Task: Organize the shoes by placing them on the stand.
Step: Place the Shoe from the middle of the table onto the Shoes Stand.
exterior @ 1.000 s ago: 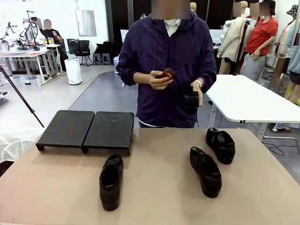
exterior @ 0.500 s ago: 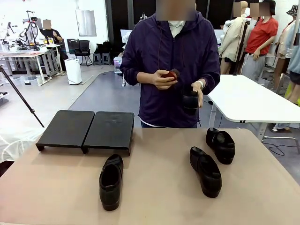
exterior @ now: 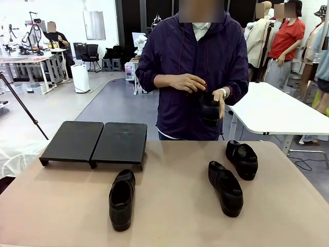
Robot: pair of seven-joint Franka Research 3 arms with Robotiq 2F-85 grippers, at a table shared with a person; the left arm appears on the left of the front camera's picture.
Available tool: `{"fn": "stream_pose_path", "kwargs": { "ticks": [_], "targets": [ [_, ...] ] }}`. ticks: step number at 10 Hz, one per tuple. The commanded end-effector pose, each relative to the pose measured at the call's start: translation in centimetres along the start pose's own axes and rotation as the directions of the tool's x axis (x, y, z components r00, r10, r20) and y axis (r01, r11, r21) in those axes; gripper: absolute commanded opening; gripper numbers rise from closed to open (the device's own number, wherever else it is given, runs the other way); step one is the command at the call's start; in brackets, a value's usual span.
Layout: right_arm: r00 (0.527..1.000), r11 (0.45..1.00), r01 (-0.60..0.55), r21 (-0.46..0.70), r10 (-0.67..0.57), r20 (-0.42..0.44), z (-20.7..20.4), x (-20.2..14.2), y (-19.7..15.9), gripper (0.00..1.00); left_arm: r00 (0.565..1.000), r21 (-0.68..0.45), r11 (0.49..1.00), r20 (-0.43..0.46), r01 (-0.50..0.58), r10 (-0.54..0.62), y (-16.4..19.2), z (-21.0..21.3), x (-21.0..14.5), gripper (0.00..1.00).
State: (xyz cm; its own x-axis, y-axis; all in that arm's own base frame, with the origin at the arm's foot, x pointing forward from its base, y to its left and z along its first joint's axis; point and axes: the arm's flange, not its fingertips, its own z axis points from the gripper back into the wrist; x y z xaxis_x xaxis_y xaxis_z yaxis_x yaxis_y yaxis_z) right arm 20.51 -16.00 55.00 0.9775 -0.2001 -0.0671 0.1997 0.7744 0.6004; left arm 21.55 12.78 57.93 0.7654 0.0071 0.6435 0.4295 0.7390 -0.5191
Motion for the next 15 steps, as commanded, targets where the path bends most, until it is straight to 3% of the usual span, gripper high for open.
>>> {"fn": "stream_pose_path", "kwargs": {
  "ticks": [1,2,3,5,6,7,10,11,12,13,15],
  "targets": [
    [1.000,1.000,-0.024,-0.009,0.024,-0.008,0.5,0.0,-0.4,1.00,1.000,-0.014,1.000,0.010,0.015,-0.015,0.0,0.0,0.0,1.00],
    [1.000,1.000,-0.024,-0.009,0.024,-0.008,0.5,0.0,-0.4,1.00,1.000,0.000,1.000,0.000,0.000,0.000,0.0,0.0,0.0,1.00],
    [1.000,1.000,-0.024,-0.009,0.024,-0.008,0.5,0.0,-0.4,1.00,0.982,0.145,0.989,-0.187,0.024,0.004,-3.7,-3.6,1.0,1.00],
    [1.000,1.000,-0.024,-0.009,0.024,-0.008,0.5,0.0,-0.4,1.00,0.890,0.172,0.967,-0.446,0.187,-0.093,-10.2,-13.2,1.6,1.00],
    [1.000,1.000,-0.024,-0.009,0.024,-0.008,0.5,0.0,-0.4,1.00,0.854,0.142,0.962,-0.503,0.235,-0.135,-12.9,-18.6,1.9,1.00],
    [1.000,1.000,-0.024,-0.009,0.024,-0.008,0.5,0.0,-0.4,1.00,0.851,0.181,0.947,-0.505,0.265,-0.141,-15.2,-23.0,2.1,1.00],
    [1.000,1.000,-0.024,-0.009,0.024,-0.008,0.5,0.0,-0.4,1.00,0.743,0.236,0.911,-0.661,0.338,-0.104,-20.5,-34.6,-0.4,1.00],
    [1.000,1.000,-0.024,-0.009,0.024,-0.008,0.5,0.0,-0.4,1.00,0.760,0.289,0.907,-0.648,0.306,-0.050,-20.7,-37.0,-0.5,1.00],
    [1.000,1.000,-0.024,-0.009,0.024,-0.008,0.5,0.0,-0.4,1.00,0.814,0.320,0.905,-0.579,0.281,-0.047,-20.6,-37.0,0.5,1.00],
    [1.000,1.000,-0.024,-0.009,0.024,-0.008,0.5,0.0,-0.4,1.00,0.751,0.218,0.915,-0.649,0.339,-0.123,-21.1,-35.8,-2.7,1.00],
    [1.000,1.000,-0.024,-0.009,0.024,-0.008,0.5,0.0,-0.4,1.00,0.751,0.218,0.915,-0.649,0.339,-0.123,-21.1,-35.8,-2.7,1.00]
  ]
}}
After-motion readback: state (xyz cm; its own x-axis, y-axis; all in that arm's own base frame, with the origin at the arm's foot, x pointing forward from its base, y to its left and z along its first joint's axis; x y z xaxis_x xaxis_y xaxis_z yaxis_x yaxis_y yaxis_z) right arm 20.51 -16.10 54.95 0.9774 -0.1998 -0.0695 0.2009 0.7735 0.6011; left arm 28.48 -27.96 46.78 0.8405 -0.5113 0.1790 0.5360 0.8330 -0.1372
